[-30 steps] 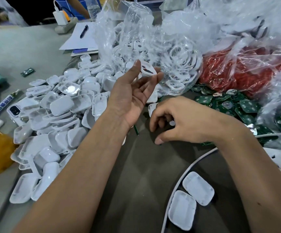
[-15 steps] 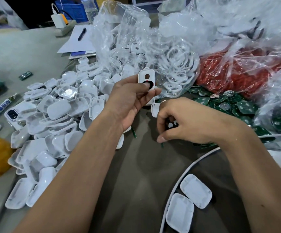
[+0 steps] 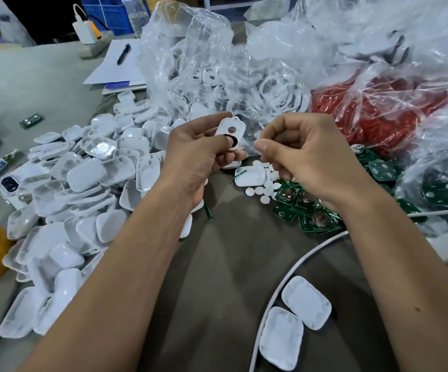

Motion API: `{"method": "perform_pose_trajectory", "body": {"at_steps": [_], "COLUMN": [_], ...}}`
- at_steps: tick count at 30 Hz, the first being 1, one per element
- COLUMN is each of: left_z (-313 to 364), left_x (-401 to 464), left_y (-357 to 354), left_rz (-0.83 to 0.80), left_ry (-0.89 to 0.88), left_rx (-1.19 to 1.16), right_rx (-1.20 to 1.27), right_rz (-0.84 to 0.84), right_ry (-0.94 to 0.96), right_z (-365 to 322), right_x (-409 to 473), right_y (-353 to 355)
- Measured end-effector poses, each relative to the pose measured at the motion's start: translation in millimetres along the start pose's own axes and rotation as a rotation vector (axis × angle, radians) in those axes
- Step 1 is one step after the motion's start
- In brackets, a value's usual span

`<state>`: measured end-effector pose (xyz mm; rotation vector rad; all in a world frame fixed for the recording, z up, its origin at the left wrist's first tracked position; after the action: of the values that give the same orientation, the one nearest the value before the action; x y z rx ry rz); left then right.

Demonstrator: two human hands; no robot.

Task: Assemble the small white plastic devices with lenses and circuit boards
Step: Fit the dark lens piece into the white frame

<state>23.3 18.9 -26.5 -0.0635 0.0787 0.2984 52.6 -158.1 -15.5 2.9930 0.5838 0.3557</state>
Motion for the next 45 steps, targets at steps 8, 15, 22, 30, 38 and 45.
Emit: {"method": "perform_pose_trajectory", "body": {"at_steps": [8,15,22,30,38,45], "left_z": [-5,-6,-10,-13,-14,-14], "left_x": [-4,-8,-8,-8,-7,-8], "left_y": [-13,-23,-25,-27,-29,-30], "left_rz": [-0.014,-0.042,-0.042,-0.048,-0.052,-0.039], "left_ry": [-0.105,-0.193,-0.246,-0.235,-0.189,-0.133], "left_rx": [0.173,0.286,0.368,0.345,0.239,0.093], "right_rx": [0.046,-0.016,-0.285,-0.376,-0.308,-0.243], "right_rz": [0.208,0.272,0.209,0.261,0.303,0.351], "right_ry": [-0.003,0.048,0.116,0.148,0.155,0.2], "right_z": [7,6,1,-3,-3,-9], "right_x": [3,3,3,1,0,-2], "right_y": [9,12,7,3,1,2]}}
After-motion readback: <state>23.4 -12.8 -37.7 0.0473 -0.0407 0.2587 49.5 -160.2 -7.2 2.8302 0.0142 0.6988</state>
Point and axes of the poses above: each hand's wrist, its own x-axis towards the middle knuckle, its own y-axis out of the back of the hand, z = x × y, the point moved 4 cm from there along x, towards the middle knuckle, and after that the axes turned 12 degrees about x, right-handed, at the moved point
